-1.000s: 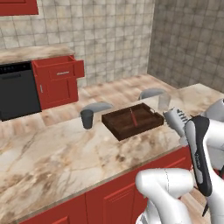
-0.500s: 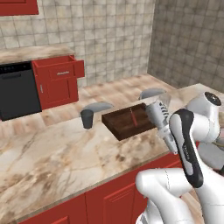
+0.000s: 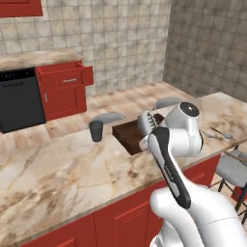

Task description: Take the tongs from the drawer on the right and place them on the dining counter next to the tray containing the hot dog.

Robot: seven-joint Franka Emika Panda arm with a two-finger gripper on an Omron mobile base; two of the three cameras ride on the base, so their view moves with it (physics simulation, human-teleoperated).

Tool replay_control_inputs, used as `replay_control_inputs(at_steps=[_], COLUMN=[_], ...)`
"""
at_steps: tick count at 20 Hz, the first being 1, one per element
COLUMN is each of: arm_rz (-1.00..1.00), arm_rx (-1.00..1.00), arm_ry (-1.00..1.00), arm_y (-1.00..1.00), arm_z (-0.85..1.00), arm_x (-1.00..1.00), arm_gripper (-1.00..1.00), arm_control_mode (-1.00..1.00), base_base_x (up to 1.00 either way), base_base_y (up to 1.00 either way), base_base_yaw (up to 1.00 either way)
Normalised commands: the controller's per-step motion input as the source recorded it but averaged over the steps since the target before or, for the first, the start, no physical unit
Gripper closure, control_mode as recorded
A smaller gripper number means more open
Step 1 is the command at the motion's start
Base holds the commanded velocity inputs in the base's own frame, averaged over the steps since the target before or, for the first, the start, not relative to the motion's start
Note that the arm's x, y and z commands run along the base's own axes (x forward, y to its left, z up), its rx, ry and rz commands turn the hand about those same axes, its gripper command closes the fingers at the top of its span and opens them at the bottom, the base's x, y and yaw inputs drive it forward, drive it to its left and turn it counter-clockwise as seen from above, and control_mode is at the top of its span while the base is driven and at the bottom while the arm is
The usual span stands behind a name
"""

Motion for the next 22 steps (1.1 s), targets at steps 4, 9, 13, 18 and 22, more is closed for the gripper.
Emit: replay_control_inputs(at_steps=[4, 9, 13, 18, 22], arm_rz=[-0.19, 0.0, 0.0, 0.0, 0.0], arm_rx=[0.0, 0.0, 0.0, 0.0, 0.0], arm_ry=[0.22, 0.04, 0.04, 0.13, 0.09], arm_y=[0.64, 0.0, 0.08, 0.1, 0.35], arm_z=[0.0, 0.0, -0.05, -0.21, -0.1], arm_x=[0.42, 0.15, 0.61, 0.67, 0.63], arm_gripper=[1.0, 1.0, 1.0, 1.0, 1.0], arm_control_mode=[-1.0, -1.0, -1.0, -1.0, -1.0], base_base_x=[0.0, 0.0, 0.0, 0.0, 0.0], base_base_y=[0.0, 0.0, 0.0, 0.0, 0.0], base_base_yaw=[0.0, 0.0, 0.0, 0.0, 0.0])
